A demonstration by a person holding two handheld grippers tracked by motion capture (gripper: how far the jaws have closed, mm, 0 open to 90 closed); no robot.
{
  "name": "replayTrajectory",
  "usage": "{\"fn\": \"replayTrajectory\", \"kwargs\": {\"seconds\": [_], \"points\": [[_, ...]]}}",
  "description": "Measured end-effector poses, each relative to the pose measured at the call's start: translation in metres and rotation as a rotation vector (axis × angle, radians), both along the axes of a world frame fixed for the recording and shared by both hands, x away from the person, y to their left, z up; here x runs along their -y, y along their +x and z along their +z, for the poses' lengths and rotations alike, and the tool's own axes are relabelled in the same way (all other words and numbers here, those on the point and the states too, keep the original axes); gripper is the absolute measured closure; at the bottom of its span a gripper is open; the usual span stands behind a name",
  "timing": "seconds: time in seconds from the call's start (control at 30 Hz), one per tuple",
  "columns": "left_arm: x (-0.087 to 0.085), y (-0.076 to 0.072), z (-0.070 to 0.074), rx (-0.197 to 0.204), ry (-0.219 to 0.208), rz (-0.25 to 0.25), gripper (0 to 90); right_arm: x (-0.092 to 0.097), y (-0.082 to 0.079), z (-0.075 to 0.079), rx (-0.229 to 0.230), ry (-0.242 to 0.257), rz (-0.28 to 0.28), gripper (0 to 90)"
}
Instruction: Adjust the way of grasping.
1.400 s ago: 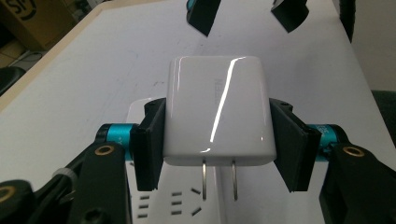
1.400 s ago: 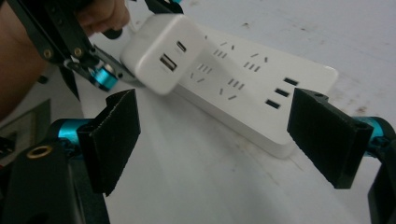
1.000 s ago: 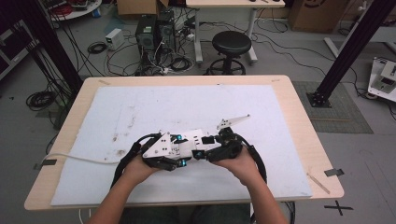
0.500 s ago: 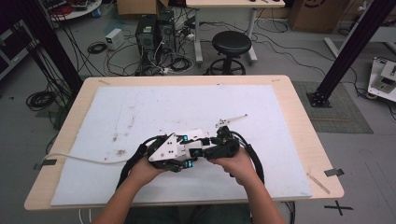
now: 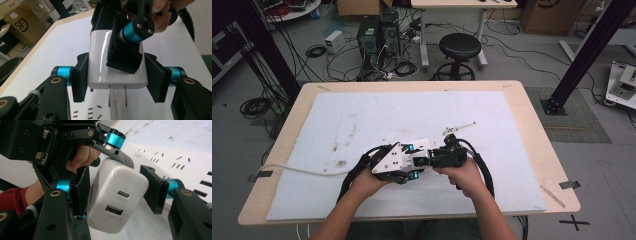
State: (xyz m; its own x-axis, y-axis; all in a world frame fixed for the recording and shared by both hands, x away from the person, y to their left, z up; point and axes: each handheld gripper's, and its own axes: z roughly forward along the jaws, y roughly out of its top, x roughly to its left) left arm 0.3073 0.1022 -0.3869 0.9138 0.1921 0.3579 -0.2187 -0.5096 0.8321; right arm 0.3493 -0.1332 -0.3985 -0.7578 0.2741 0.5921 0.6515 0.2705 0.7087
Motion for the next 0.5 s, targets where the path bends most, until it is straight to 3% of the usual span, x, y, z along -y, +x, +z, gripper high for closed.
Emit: {"fn": "replayTrajectory", "kwargs": {"seconds": [0.37, 0.4, 0.5], "points": [[0.0005, 0.0008, -0.0011, 0.010, 0.011, 0.000, 42.6, 0.0003, 0.0026, -0.0030, -0.033, 0.020, 0.015, 51.3], [0.0014, 0.0006, -0.0016, 0.031, 0.030, -0.006, 42.6, 0.0006, 0.0031, -0.0034, -0.027, 0.021, 0.018, 51.6], [0.0019, -0.0001, -0.0021, 0.035, 0.035, -0.006, 42.5, 0.0008, 0.0038, -0.0049, -0.052, 0.009, 0.026, 53.6]]}}
